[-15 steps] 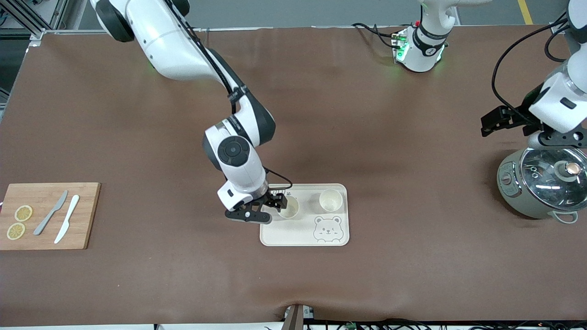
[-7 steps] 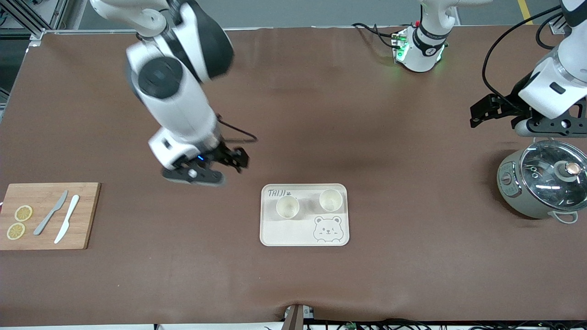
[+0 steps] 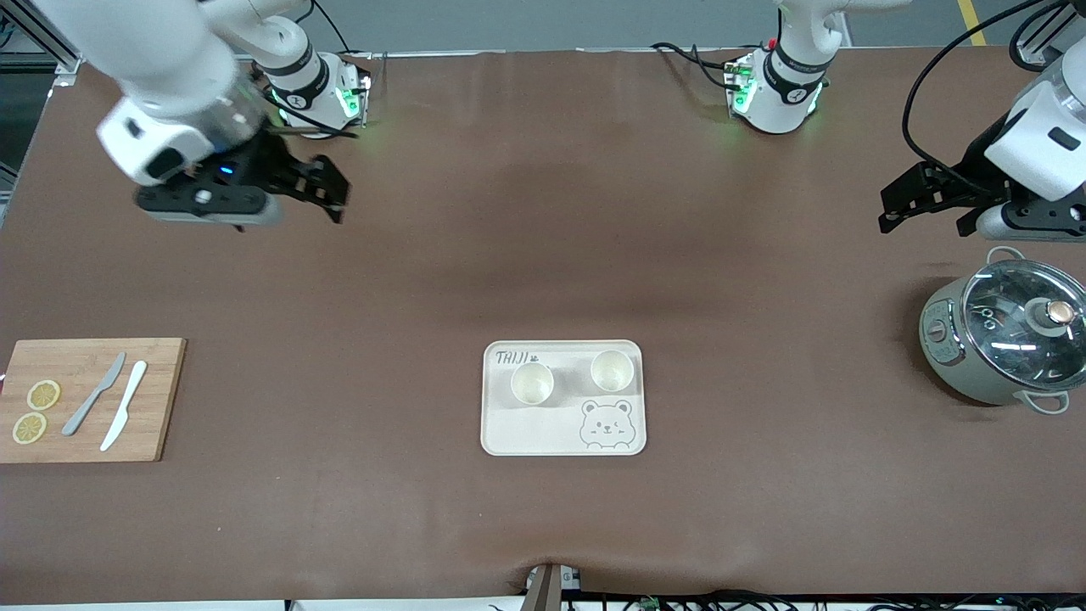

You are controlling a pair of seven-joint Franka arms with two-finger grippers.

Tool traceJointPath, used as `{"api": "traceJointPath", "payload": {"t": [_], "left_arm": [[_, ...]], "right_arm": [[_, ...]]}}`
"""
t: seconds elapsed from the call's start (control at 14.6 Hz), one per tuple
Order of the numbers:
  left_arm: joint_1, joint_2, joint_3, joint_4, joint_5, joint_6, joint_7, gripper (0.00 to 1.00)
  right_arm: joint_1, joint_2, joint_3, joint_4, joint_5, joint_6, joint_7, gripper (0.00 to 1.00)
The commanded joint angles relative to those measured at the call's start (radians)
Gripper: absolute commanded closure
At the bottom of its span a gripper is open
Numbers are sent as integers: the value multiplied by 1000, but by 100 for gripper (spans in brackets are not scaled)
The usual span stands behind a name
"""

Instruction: Place white IKEA cup upright on tray with both arms

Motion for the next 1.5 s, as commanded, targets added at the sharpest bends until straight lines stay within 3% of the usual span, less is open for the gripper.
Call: {"api": "traceJointPath", "payload": {"t": [0.0,0.21,0.41,0.62,0.82,1.44], "left_arm": [[-2,31,6,56,-12,-38,11,0],[3,38,12,54,-7,-36,84,0],[4,34,63,60,-13,-30,157,0],[3,37,71,68,-1,-1,155,0],[1,40,61,66,100,-1,163,0],[3,40,58,68,88,29,182,0]], "right_arm": [[-161,-100,15,-110,0,-10,-203,0],[-295,-105,14,-110,-6,-25,-369,0],[-387,-97,14,-107,-16,17,-446,0],[-399,-91,14,-107,-16,14,-454,0],[-412,-85,15,-107,-16,15,-455,0],[-406,-76,18,-104,-16,5,-449,0]]}}
